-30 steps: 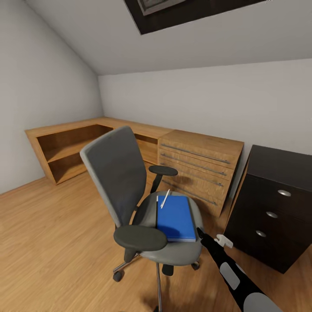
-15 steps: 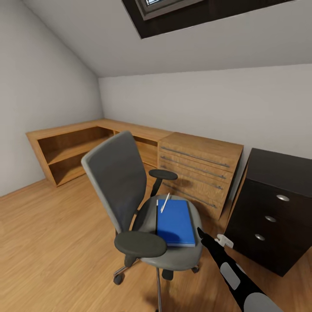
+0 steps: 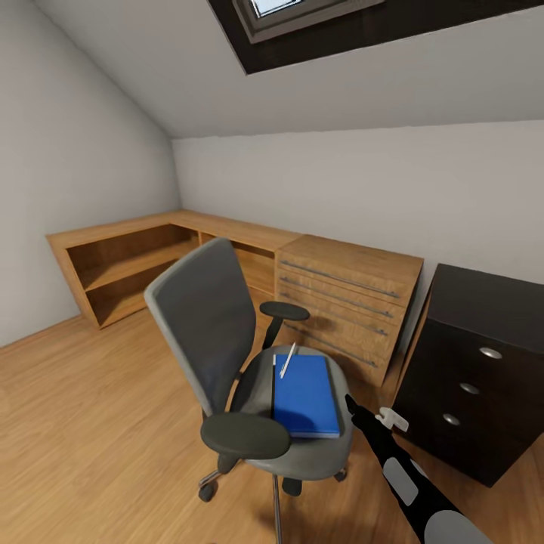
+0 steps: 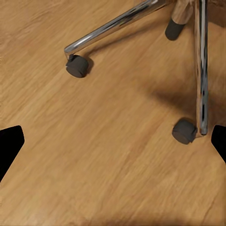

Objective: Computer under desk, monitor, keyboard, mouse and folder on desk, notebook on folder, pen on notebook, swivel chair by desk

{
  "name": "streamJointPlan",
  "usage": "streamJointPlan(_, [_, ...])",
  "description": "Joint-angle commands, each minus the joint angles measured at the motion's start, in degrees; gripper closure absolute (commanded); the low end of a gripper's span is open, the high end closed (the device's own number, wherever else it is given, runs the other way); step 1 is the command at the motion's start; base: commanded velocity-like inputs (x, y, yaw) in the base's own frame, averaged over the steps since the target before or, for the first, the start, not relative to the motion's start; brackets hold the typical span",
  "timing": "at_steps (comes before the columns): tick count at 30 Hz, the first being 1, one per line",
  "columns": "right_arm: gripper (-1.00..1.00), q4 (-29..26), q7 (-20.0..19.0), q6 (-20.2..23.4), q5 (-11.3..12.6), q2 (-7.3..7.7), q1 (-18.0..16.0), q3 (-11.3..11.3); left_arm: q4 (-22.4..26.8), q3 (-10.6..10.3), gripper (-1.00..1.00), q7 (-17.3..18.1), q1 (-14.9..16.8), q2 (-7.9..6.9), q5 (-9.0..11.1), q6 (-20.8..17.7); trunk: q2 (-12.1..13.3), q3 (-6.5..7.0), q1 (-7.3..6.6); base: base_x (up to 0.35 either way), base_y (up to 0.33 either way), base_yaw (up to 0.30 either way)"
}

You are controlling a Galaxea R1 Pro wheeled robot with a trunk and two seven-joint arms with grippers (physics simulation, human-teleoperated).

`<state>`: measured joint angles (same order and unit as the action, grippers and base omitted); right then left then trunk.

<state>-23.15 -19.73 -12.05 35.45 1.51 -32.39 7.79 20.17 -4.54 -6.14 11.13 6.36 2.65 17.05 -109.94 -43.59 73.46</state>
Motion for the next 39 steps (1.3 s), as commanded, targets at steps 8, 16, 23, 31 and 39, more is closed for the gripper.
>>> streamJointPlan(8, [-1.0, 0.1, -0.6, -0.3, 0.6, -0.09, -0.1, 0.1, 0.0, -0.5, -1.0, -0.5, 0.0, -0.03, 0.3, 0.2, 3.2, 1.39, -1.77, 0.0, 0.0, 0.0])
streamJointPlan(16, [-1.0, 0.1, -0.6, -0.3, 0.6, -0.11, 0.0, 0.1, 0.0, -0.5, -1.0, -0.4, 0.0, -0.06, 0.3, 0.2, 6.4, 2.83, -3.53, 0.0, 0.0, 0.0])
streamJointPlan(23, [-1.0, 0.1, -0.6, -0.3, 0.5, -0.11, 0.0, 0.1, 0.0, -0.5, -1.0, -0.4, 0.0, -0.08, 0.3, 0.2, 9.2, 4.11, -5.07, 0.0, 0.0, -0.022])
streamJointPlan(31, [-1.0, 0.1, -0.6, -0.3, 0.5, 0.0, -0.1, 0.1, -0.2, -0.6, -1.0, -0.4, 0.0, -0.09, 0.3, -0.1, 12.4, 5.8, -6.82, 0.0, 0.0, -0.124])
streamJointPlan(39, [-1.0, 0.7, -0.5, -1.7, 0.4, 0.06, -0.1, 0.1, -0.3, -0.5, -1.0, -0.4, 0.0, -0.12, 0.3, -0.3, 15.6, 7.56, -8.58, 0.0, 0.0, -0.151])
